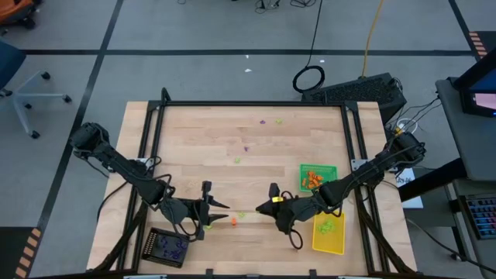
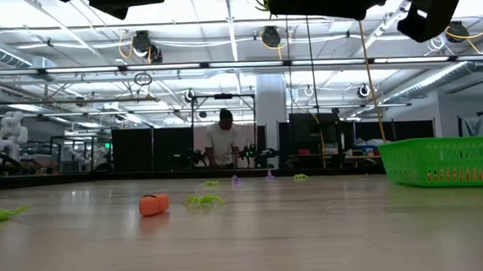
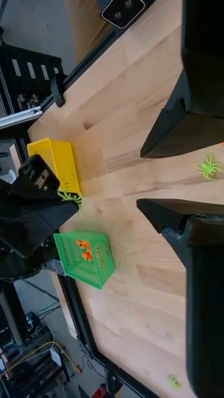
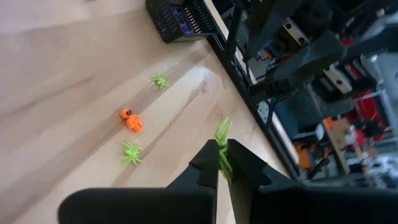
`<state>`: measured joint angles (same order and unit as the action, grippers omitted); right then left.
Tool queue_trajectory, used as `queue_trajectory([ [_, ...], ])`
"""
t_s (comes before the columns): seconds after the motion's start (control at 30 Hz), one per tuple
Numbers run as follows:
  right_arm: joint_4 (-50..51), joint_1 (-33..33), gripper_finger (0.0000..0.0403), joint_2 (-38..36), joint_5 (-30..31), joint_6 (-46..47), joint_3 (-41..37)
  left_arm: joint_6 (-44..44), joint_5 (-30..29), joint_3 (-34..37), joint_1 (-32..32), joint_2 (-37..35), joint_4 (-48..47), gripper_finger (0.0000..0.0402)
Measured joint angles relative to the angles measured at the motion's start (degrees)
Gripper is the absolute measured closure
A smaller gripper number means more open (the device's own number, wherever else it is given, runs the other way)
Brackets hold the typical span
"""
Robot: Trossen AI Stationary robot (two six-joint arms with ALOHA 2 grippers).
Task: Sort Halloween decoration
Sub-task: Put the green spider toy into the yellow bin
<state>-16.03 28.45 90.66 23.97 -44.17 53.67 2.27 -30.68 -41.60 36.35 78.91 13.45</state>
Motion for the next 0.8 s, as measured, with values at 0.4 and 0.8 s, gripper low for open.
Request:
queue_trajectory([
  [0.4, 0.0, 0.0, 0.0399, 0.0, 0.0, 21.7, 0.0, 0.0, 0.0, 0.0, 0.0, 0.0, 0.0, 0.0283],
  [0.8, 0.0, 0.0, 0.0399, 0.0, -0.1, 47.6, 0.0, -0.2, 0.0, 0.0, 0.0, 0.0, 0.0, 0.0283],
])
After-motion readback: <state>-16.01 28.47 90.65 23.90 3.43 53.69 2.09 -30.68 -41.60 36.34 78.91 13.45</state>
